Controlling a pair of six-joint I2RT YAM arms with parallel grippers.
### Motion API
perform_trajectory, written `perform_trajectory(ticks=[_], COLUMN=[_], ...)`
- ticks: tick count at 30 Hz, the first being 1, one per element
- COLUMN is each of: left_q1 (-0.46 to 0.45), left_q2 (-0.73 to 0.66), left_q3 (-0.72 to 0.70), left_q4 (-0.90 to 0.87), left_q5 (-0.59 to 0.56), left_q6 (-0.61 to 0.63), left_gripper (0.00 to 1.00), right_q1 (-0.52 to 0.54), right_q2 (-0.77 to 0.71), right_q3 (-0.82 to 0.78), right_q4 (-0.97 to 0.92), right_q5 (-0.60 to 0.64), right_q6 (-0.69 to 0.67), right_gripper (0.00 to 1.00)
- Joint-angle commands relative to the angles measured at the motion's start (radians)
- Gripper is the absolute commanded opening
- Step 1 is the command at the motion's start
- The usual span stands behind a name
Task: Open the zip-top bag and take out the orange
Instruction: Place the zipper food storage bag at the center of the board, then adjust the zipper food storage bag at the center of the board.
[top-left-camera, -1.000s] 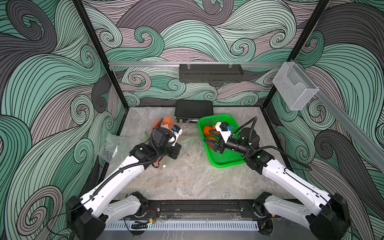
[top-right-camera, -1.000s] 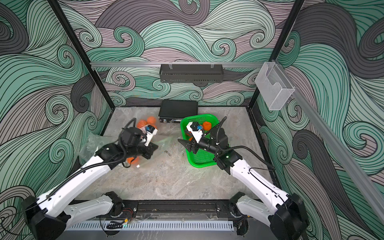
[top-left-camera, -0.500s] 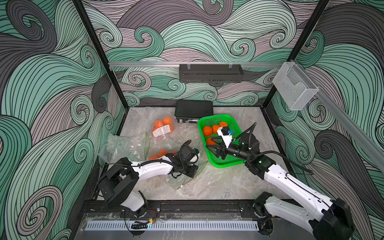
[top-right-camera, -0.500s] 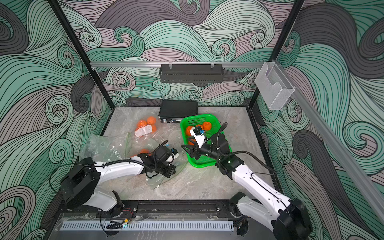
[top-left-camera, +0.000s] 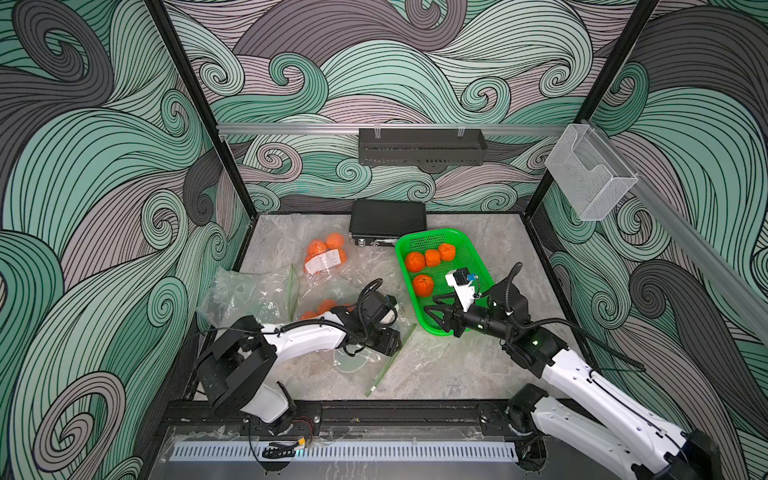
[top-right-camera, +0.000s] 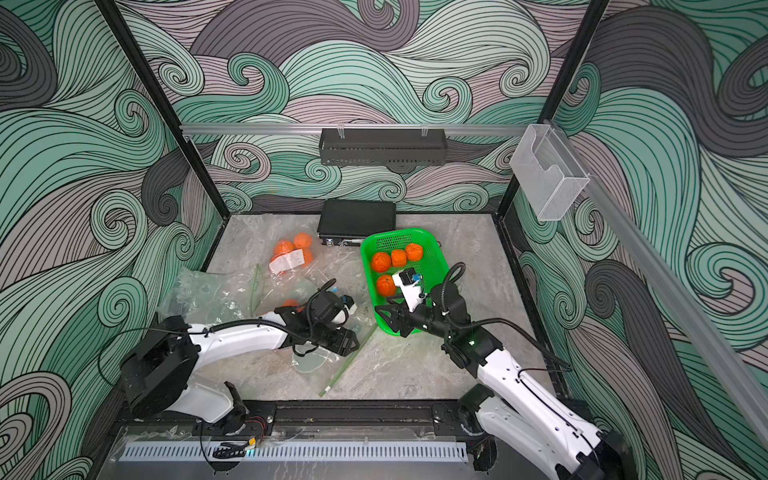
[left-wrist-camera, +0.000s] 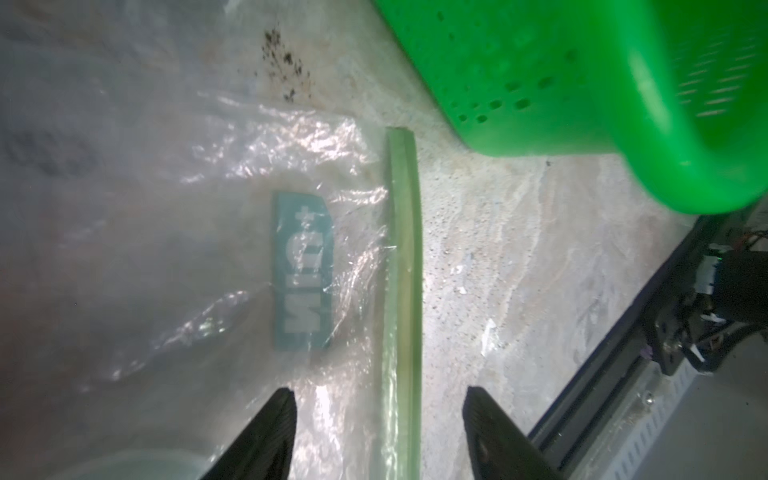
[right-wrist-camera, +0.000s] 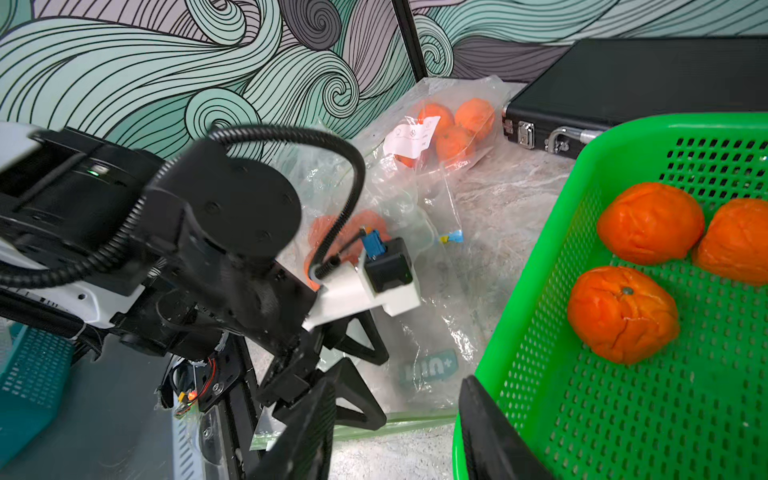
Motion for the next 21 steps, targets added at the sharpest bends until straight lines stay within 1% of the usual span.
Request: perform_trajectory(ticks=[1,3,6,7,9,10,11,13,14,15,17,19,21], left_q1=[0.014,0.041,0.153,0.211,0.325,0.388,0.444,0.514,0.550,0.582,0.643,0.670,0.686], left_q2=[-0.073,-0.138,-0.258,-0.295,-0.355,-0.373,-0.385,-0.384,-0.372,-0.356,-0.303,-0.253,-0.205], left_q3=[0.078,0.101,0.112,0.105,0.085,0.086,0.088,0.098,0.101,0.101,0.111,0.125,0.152], left_q4=[-0.130,-0.180,-0.214,-0.214,-0.210,-0.224,-0.233,-0.254,-0.256,-0.255,-0.256,-0.269,-0.300], left_q5=[-0.007,-0.044,-0.087,-0.105,-0.140,-0.163,-0.172,-0.232,-0.238,-0.228,-0.193,-0.190,-0.148], left_q6=[0.042,0.043,0.038,0.026,0.004,-0.014,-0.018,-0.017,-0.018,-0.020,-0.028,0.003,0.042], left_gripper=[0.67,0.67,0.67,0.67,0.72,0.74,0.75,0.77,0.79,0.79,0.80,0.81,0.81], right_q1=[0.028,0.060,0.128,0.156,0.223,0.263,0.304,0.379,0.405,0.430,0.471,0.491,0.505], right_q2=[0.001,0.009,0.023,0.028,0.038,0.042,0.050,0.084,0.106,0.138,0.200,0.252,0.294], right_q3=[0.011,0.015,0.007,0.002,-0.012,-0.024,-0.037,-0.050,-0.050,-0.047,-0.040,-0.039,-0.041], right_q4=[-0.051,-0.066,-0.079,-0.080,-0.078,-0.072,-0.058,-0.043,-0.041,-0.039,-0.039,-0.023,-0.002], right_q5=[-0.025,-0.024,-0.008,0.000,0.036,0.067,0.102,0.166,0.188,0.210,0.264,0.290,0.304], right_q6=[0.060,0.074,0.116,0.128,0.131,0.125,0.116,0.091,0.082,0.070,0.063,0.066,0.073], right_gripper=[0.45,0.42,0.40,0.40,0.40,0.40,0.39,0.34,0.32,0.29,0.26,0.25,0.25])
